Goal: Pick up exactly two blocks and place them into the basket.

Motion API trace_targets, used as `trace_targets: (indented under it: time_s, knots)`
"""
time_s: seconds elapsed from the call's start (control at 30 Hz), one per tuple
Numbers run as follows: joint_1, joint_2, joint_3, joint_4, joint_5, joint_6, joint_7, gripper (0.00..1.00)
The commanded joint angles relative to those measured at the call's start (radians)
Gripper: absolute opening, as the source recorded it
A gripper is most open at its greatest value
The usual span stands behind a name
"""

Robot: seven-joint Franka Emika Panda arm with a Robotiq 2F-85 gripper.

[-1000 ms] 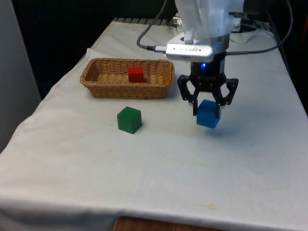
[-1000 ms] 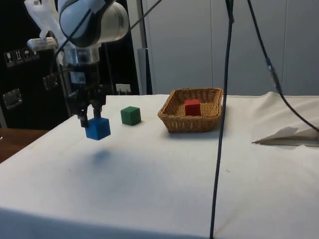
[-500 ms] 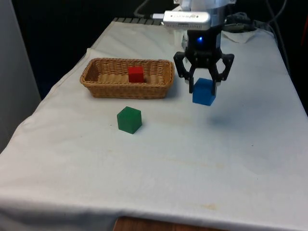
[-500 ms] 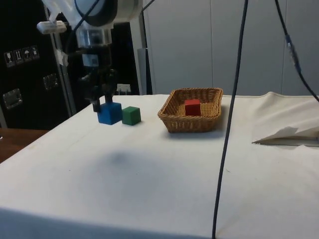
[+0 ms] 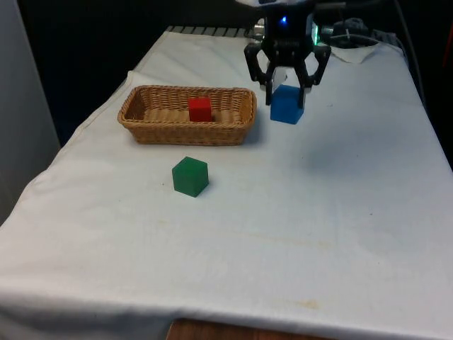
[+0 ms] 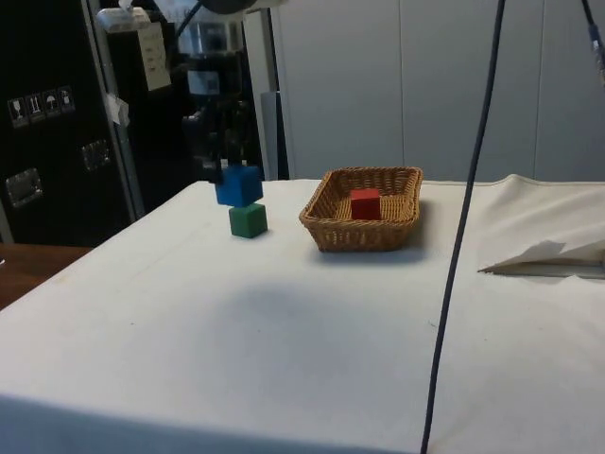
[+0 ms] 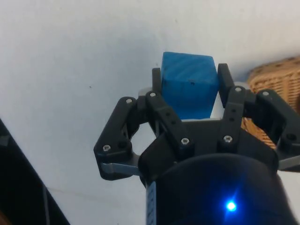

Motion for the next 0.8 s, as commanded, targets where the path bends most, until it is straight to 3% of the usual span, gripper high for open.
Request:
trace_targets:
  time_s: [0.0, 0.4, 0.77]
  knots:
    - [0.002, -0.017, -0.007, -0.017, -0.017, 0.013, 0.000, 0.03]
    - [-0.001, -0.107, -0.030, -0.093, -0.086, 0.020, -0.014, 0.03]
    - [-0.006, -0.177, -0.070, -0.162, -0.112, 0.027, -0.078, 0.03]
